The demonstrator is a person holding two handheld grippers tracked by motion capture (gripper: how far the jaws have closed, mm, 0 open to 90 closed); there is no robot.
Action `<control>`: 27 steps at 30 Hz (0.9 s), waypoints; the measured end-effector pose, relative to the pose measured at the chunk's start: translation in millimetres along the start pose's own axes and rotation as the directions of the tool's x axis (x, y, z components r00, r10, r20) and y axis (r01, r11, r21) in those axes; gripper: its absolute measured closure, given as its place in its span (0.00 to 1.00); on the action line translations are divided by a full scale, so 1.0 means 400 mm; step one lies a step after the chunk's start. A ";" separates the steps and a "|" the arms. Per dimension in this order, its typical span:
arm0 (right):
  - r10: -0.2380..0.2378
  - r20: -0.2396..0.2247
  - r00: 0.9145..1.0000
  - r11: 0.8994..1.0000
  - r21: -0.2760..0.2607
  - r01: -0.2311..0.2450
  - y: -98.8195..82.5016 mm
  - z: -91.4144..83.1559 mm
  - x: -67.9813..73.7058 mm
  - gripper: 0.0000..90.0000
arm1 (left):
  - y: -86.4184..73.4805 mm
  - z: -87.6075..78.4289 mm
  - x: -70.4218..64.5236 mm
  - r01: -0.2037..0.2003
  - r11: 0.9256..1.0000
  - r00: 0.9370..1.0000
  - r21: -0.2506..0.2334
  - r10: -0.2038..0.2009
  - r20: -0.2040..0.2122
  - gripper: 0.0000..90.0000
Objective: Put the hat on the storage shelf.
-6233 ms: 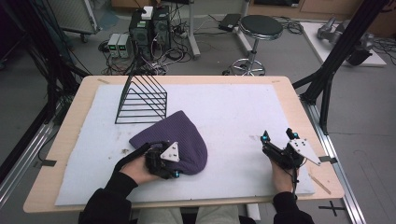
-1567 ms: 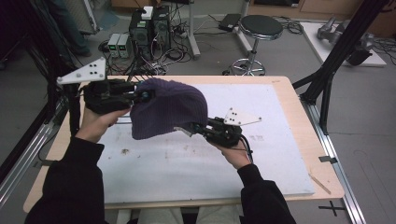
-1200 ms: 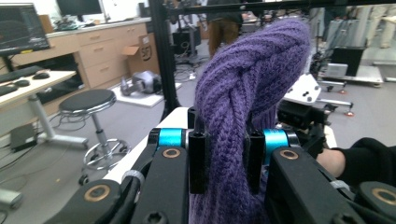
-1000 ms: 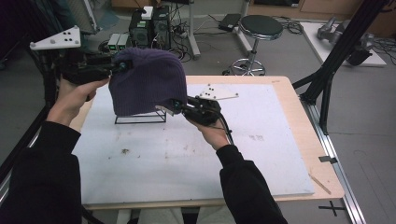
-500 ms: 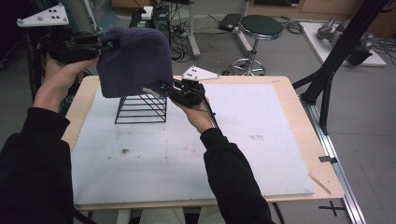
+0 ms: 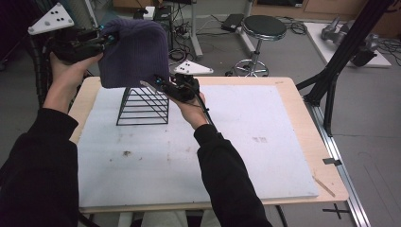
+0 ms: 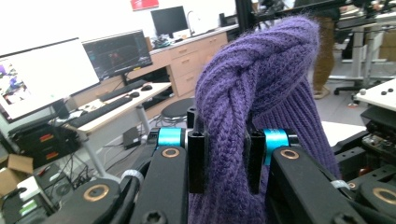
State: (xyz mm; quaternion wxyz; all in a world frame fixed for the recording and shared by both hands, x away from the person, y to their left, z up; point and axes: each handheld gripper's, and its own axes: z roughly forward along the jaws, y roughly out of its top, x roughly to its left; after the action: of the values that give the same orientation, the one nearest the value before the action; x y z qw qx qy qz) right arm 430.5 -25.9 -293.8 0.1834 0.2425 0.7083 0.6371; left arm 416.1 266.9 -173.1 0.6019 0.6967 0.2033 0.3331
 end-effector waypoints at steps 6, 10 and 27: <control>0.000 0.011 1.000 1.000 0.022 0.000 -0.012 0.016 0.001 0.88 | -0.025 -0.011 0.015 0.017 1.000 1.000 0.006 -0.016 -0.025 0.86; 0.002 0.011 1.000 0.999 0.033 -0.002 -0.018 0.024 0.006 0.88 | -0.040 -0.013 0.020 0.031 0.999 0.999 0.008 -0.031 -0.028 0.86; 0.000 0.026 1.000 0.987 0.160 -0.005 -0.077 0.063 0.008 0.87 | -0.137 -0.019 0.030 0.097 0.993 0.995 0.065 -0.096 -0.022 0.85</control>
State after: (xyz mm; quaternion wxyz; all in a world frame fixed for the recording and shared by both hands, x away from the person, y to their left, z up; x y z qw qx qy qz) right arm 439.1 -5.7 -327.2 0.1718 0.2656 0.7543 0.5753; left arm 425.4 290.9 -223.4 0.5920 0.7025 0.2533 0.3031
